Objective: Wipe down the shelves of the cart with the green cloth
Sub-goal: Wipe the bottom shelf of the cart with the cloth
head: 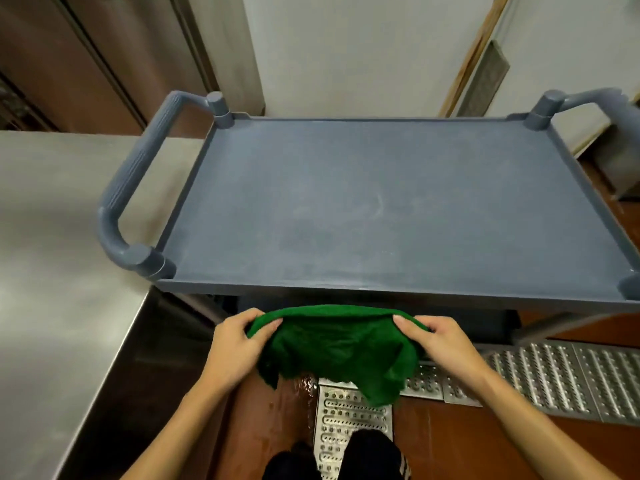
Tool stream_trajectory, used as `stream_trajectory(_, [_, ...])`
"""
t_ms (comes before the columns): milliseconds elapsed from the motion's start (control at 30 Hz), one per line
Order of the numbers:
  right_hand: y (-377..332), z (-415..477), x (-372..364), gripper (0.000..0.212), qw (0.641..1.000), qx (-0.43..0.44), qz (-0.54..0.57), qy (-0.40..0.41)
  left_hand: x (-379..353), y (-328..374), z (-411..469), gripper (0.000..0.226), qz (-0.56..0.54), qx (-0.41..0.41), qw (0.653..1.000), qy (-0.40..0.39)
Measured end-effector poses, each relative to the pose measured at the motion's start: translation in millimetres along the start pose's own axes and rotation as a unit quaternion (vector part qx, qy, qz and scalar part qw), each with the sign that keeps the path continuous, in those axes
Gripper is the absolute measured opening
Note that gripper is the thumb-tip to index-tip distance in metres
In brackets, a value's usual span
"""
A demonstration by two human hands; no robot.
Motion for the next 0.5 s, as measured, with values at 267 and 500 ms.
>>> stream_trajectory(267, [39.0,94.6,-30.9,0.029,0.995,0.046,0.085,0.036,-35.4,-87.2,45.1,0.017,-0.074,-0.044,0.988,0.128])
stream_trajectory(500, [35.6,166.1,-28.0,0.055,0.98,0.133,0.143,0.044,-43.8,-117.9,82.5,0.019,-0.086,-0.169,0.969,0.161])
Point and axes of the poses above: each hand's wrist, its own z-axis towards the middle knuckle, its own x-axis out of the back of the hand, y = z × x, the point moved 7 cm from there along z, towards the middle knuckle, and after that the axes turned 14 degrees about -x, right-handed, at the moved point
